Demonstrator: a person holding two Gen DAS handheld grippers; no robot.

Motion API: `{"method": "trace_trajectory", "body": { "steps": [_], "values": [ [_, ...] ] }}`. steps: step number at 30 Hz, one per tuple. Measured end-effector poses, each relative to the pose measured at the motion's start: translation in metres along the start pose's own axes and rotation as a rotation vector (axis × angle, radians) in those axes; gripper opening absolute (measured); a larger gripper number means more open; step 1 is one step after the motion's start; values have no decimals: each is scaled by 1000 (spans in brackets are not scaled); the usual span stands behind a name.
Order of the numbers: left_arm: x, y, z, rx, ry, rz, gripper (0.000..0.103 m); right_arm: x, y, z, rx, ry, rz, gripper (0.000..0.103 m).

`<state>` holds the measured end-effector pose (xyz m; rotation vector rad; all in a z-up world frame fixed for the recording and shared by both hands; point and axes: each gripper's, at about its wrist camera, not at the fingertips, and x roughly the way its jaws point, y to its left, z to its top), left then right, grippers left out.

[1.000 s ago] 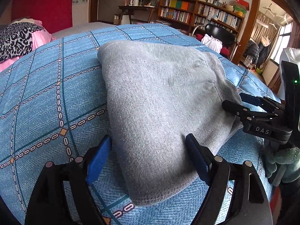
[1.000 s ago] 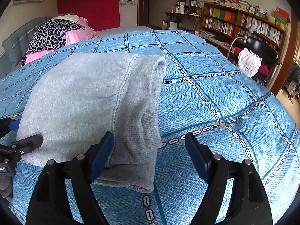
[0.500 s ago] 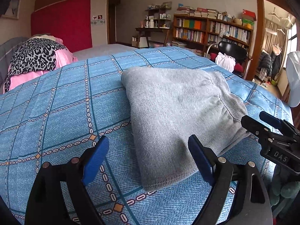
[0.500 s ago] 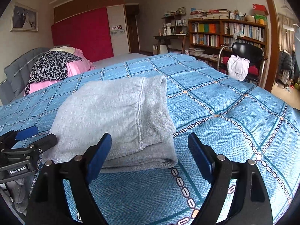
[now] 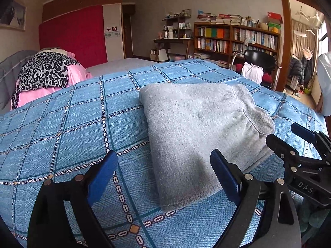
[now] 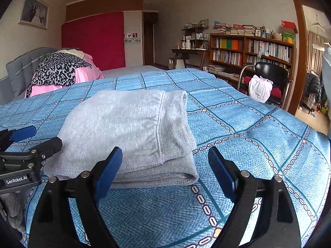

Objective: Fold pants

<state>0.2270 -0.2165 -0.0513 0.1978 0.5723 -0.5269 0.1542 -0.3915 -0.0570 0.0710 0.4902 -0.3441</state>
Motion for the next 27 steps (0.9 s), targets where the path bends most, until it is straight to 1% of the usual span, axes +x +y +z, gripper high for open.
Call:
{"method": "trace_trajectory", "body": {
  "steps": [5,8,13,27],
  "values": [
    [-4,-3,0,10,-22,2,95,-1,9,-1,-43,-6,-1,88],
    [-5,-7,0,36,-30,21,98,-1,8,-1,-43,-4,3,88],
    [-6,-12,-1,67,-42,23,98,1,5,-1,-32,3,5,88],
    [-4,-16,-4,93,-48,16,98,2,2,-2,-10,7,6,88]
  ]
}}
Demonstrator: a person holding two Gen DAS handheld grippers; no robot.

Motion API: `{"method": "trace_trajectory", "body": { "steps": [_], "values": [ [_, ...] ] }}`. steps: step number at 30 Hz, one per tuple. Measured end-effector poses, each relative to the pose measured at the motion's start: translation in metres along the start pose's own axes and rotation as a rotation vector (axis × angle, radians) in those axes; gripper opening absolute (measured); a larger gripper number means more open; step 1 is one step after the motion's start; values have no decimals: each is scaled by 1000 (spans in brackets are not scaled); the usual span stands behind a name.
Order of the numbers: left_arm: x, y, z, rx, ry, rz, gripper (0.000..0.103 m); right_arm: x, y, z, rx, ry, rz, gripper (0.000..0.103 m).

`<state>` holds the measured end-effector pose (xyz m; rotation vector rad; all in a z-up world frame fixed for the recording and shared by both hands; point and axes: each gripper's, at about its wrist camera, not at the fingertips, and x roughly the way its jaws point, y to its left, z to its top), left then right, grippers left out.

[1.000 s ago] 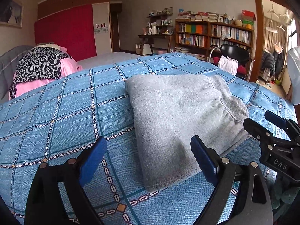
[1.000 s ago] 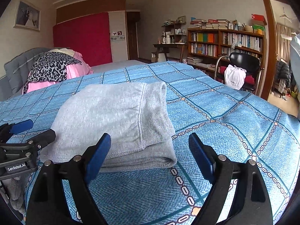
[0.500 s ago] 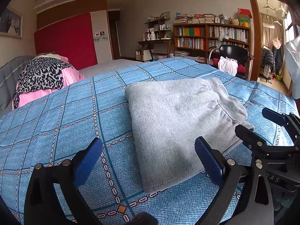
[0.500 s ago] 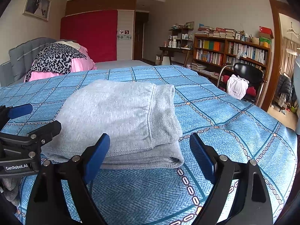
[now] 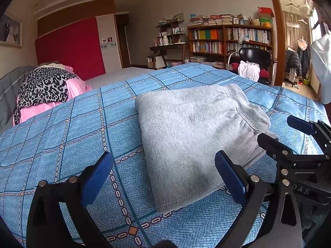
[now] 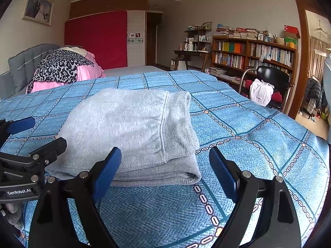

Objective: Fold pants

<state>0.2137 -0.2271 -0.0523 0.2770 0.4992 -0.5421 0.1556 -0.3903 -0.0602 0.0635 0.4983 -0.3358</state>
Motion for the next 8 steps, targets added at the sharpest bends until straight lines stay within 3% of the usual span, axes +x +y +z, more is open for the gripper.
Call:
{"method": "trace_trajectory", "body": {
  "steps": [8],
  "values": [
    [6,4,0,-17,27,9,98,0,-4,0,19,8,3,88]
  ]
}}
